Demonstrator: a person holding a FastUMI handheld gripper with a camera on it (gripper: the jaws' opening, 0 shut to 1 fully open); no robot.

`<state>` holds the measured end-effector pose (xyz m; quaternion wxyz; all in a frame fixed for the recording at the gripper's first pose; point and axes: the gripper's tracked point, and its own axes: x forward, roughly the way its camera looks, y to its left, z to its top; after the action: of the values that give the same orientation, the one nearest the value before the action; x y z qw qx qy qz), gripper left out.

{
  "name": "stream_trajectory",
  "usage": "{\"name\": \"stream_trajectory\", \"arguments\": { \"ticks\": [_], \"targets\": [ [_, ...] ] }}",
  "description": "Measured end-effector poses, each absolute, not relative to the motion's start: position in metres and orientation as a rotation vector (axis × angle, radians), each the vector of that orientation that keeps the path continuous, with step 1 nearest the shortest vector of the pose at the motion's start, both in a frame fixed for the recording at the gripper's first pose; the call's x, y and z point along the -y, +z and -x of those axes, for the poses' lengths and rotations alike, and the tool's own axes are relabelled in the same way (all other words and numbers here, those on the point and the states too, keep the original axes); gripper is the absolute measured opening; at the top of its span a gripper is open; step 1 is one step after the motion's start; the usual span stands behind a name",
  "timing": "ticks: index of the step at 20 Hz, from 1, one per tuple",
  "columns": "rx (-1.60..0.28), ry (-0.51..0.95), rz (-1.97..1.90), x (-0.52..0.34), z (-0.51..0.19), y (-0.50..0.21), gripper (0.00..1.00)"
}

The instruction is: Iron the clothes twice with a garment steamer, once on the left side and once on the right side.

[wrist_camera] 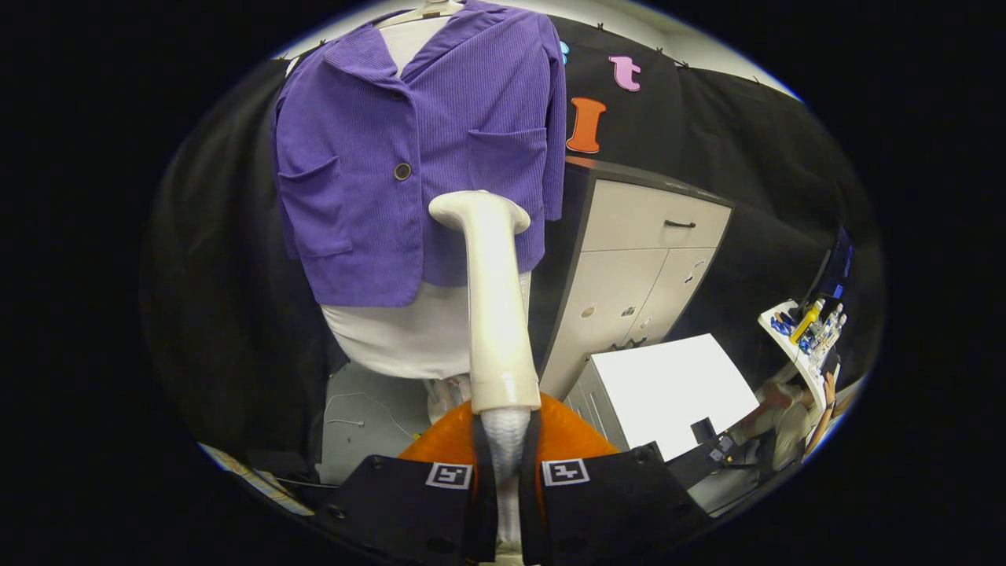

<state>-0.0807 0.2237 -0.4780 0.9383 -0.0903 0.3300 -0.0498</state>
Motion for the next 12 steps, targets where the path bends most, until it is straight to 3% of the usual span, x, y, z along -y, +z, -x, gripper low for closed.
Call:
{"name": "stream_trajectory", "arguments": {
  "ticks": [12],
  "targets": [
    [-0.686, -0.117, 0.154, -0.221, 0.096, -0.472, 0.19]
  ]
}}
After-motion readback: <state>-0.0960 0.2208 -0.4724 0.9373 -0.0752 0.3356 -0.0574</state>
